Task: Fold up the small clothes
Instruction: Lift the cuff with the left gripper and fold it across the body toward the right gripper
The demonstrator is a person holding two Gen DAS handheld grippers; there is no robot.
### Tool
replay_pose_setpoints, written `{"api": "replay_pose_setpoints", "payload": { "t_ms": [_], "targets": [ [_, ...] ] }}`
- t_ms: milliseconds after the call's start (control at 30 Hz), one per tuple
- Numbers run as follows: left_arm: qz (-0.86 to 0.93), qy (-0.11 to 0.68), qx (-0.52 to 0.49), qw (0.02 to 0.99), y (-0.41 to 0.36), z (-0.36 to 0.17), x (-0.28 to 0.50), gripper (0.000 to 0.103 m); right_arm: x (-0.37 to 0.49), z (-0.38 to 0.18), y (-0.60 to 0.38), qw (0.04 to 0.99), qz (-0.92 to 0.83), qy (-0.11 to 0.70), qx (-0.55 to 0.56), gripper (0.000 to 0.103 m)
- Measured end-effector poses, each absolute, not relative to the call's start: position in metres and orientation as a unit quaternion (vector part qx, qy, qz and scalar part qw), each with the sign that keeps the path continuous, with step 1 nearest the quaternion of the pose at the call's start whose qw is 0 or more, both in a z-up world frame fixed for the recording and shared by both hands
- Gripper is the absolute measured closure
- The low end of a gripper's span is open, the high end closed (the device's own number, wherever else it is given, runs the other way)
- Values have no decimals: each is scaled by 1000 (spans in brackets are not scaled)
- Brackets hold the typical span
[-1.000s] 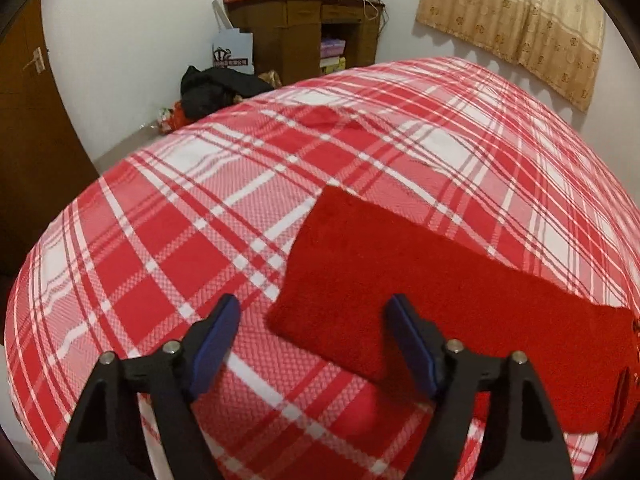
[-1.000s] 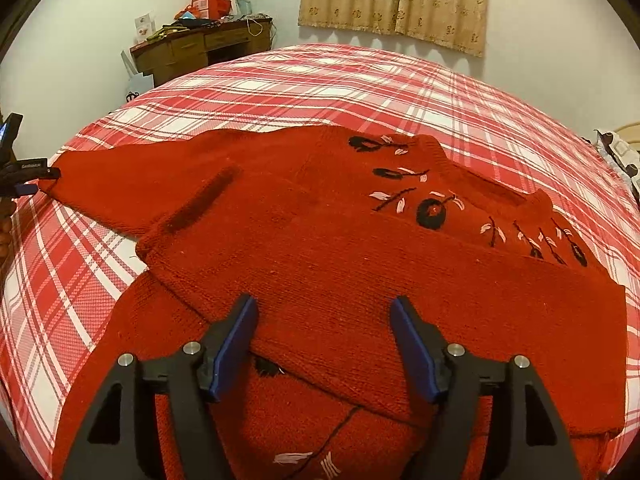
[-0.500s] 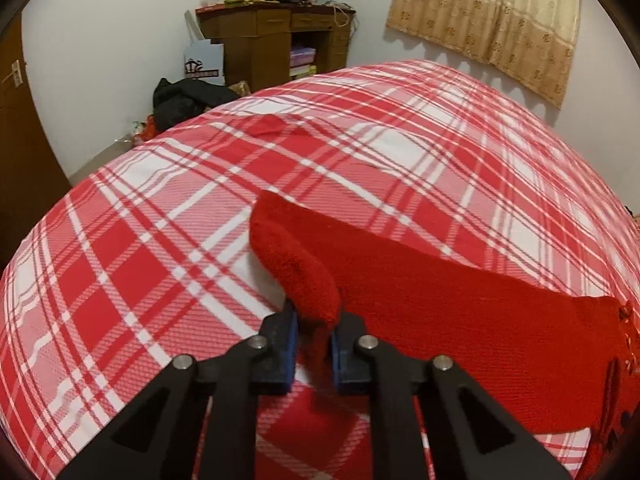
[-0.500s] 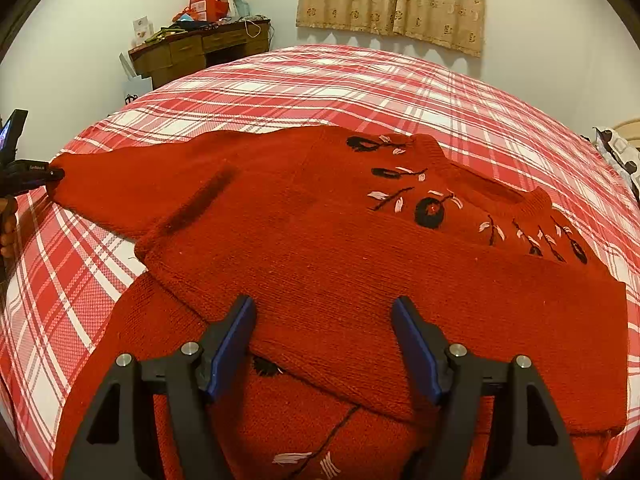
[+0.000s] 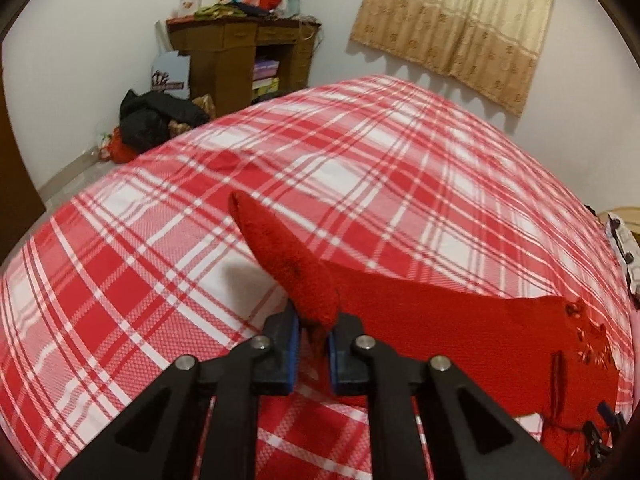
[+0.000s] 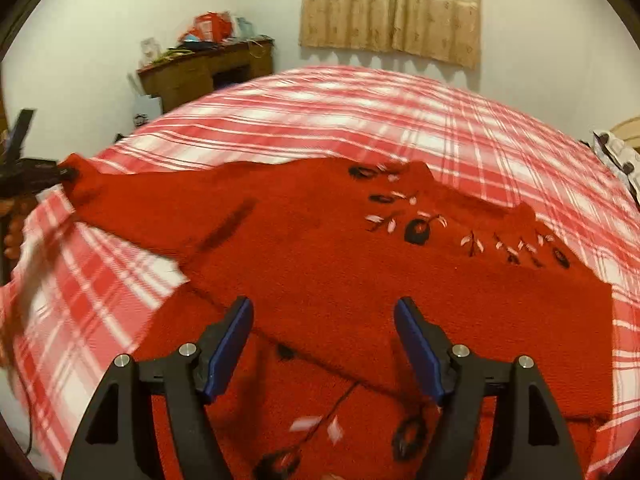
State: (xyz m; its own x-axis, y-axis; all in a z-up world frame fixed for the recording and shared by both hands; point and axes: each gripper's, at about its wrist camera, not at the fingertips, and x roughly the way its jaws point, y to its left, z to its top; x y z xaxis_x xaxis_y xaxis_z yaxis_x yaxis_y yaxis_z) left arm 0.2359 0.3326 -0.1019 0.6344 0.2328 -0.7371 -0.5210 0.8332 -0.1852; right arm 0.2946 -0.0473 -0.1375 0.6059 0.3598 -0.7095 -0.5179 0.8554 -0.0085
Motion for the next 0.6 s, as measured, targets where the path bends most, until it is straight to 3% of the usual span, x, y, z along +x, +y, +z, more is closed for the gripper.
{"api": "replay_pose_setpoints", "payload": {
  "t_ms": [600],
  "targets": [
    [141, 320, -186, 918, 275, -32, 237, 92, 223, -96, -93, 900, 273, 328, -89, 25]
  ]
}}
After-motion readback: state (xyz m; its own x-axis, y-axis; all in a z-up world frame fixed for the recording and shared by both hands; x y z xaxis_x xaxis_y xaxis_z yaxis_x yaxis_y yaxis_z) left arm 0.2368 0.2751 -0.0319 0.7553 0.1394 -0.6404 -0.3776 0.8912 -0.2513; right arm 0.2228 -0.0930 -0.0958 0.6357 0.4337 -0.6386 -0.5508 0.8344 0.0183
